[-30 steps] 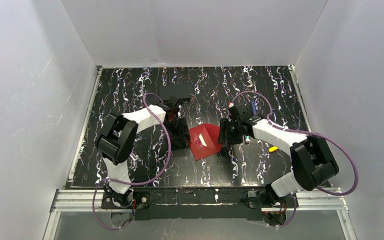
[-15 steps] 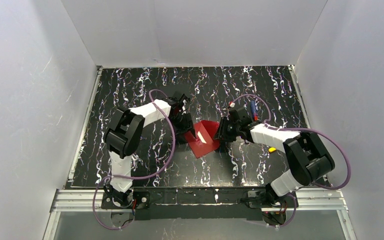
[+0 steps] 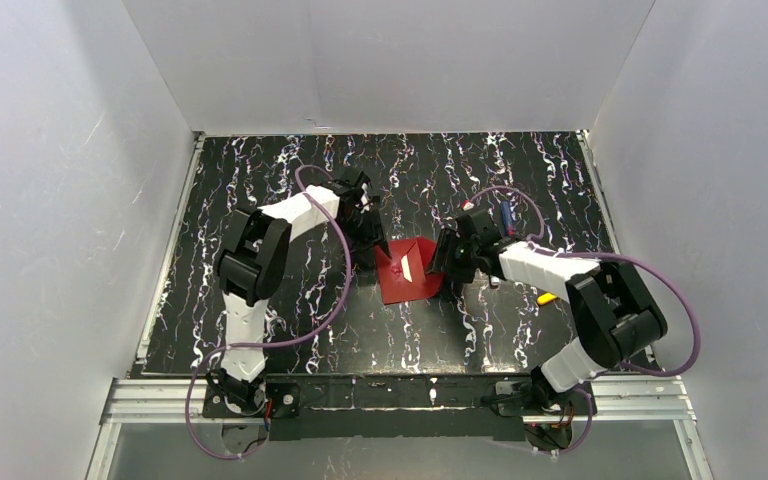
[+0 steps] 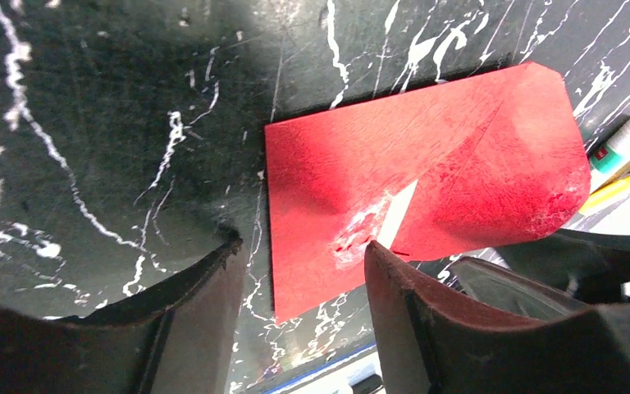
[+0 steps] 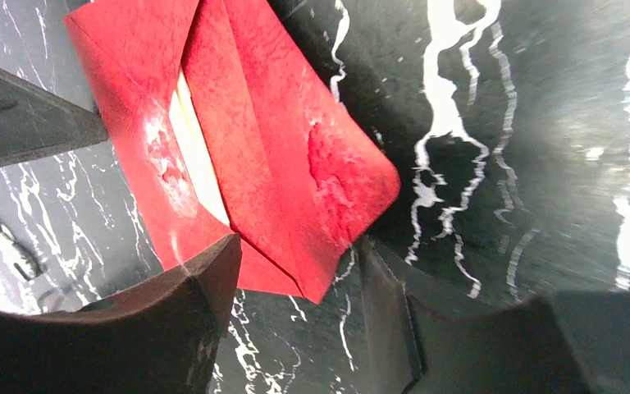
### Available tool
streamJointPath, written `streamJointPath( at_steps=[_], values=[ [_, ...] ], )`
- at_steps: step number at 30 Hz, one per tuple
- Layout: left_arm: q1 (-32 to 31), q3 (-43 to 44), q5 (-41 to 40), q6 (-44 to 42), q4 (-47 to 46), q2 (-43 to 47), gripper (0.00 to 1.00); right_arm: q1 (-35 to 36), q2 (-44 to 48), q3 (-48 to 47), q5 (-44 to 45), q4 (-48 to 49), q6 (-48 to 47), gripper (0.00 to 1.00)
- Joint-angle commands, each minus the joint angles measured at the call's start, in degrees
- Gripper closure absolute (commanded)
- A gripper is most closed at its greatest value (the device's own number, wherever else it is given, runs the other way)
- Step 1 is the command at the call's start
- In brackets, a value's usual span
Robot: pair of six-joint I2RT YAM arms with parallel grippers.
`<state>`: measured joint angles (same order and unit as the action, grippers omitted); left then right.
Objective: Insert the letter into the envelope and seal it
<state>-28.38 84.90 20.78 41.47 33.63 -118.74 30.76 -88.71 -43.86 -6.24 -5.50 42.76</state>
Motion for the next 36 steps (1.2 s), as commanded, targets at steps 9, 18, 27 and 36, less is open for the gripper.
streamJointPath(
  at_steps=[9, 18, 27, 36],
  values=[
    [1.56, -0.9, -9.38, -9.81, 8.75, 14.36, 0.34, -5.12, 11.89, -9.69, 22.37, -25.57, -11.64, 0.31],
    [1.99, -0.41, -10.02, -9.83, 9.15, 19.78, 0.24, -12.62, 5.82, -8.52, 19.92, -26.01, -16.76, 0.33],
    [2.52, -0.27, -9.1, -9.66, 9.6, 20.55, 0.25, -13.83, -1.67, -11.22, 14.54, -22.89, -22.54, 0.41],
    [2.94, 0.03, -8.54, -9.83, 9.62, 20.58, 0.27, -14.02, -8.15, -17.18, 18.67, -23.71, -24.96, 0.5]
  ],
)
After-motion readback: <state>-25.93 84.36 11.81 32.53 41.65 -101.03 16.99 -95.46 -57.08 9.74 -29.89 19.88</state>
